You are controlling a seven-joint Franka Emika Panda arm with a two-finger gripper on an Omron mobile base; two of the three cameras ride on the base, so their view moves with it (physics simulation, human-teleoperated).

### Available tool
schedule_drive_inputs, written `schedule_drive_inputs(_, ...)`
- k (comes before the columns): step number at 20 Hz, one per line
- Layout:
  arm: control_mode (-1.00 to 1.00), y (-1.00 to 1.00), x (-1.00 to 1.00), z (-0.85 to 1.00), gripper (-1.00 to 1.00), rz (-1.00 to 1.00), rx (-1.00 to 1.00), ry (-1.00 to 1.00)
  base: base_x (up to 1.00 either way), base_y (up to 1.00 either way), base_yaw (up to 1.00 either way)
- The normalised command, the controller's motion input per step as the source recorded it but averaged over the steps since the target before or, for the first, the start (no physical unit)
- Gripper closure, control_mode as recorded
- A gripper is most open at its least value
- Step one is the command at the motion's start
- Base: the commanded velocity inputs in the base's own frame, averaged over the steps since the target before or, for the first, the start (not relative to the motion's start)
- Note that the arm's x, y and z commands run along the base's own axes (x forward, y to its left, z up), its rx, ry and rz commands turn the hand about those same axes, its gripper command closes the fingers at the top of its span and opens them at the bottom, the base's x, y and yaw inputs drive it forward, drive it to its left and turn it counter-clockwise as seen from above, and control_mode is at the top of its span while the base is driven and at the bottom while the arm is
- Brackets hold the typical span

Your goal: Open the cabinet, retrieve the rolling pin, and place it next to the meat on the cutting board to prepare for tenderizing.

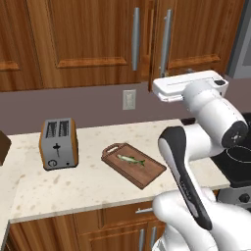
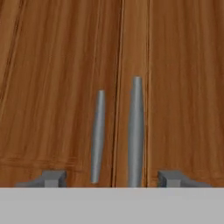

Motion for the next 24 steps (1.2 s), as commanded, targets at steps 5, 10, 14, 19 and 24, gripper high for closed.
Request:
schedule_drive_inputs(5,-1.0,0.68,-0.35,-0.05,-1.0,0.0,-0.19,0.01,0.0,0.0,0.0)
schedule_drive_inputs(10,-1.0,0.36,0.21,-0.24,-1.0,-0.07,-0.26,0.25,0.0,0.0,0.0)
schedule_drive_inputs(14,-1.0,0.35,0.11,-0.12,-1.0,-0.12,-0.3,0.24,0.0,0.0,0.0)
schedule_drive_inputs(19,-1.0,0.27,0.08,-0.01,-1.0,-0.11,-0.32,0.15,0.0,0.0,0.0)
schedule_drive_inputs(24,-1.0,0.03,0.23,-0.01,-1.0,-0.07,-0.26,0.1,0.0,0.0,0.0)
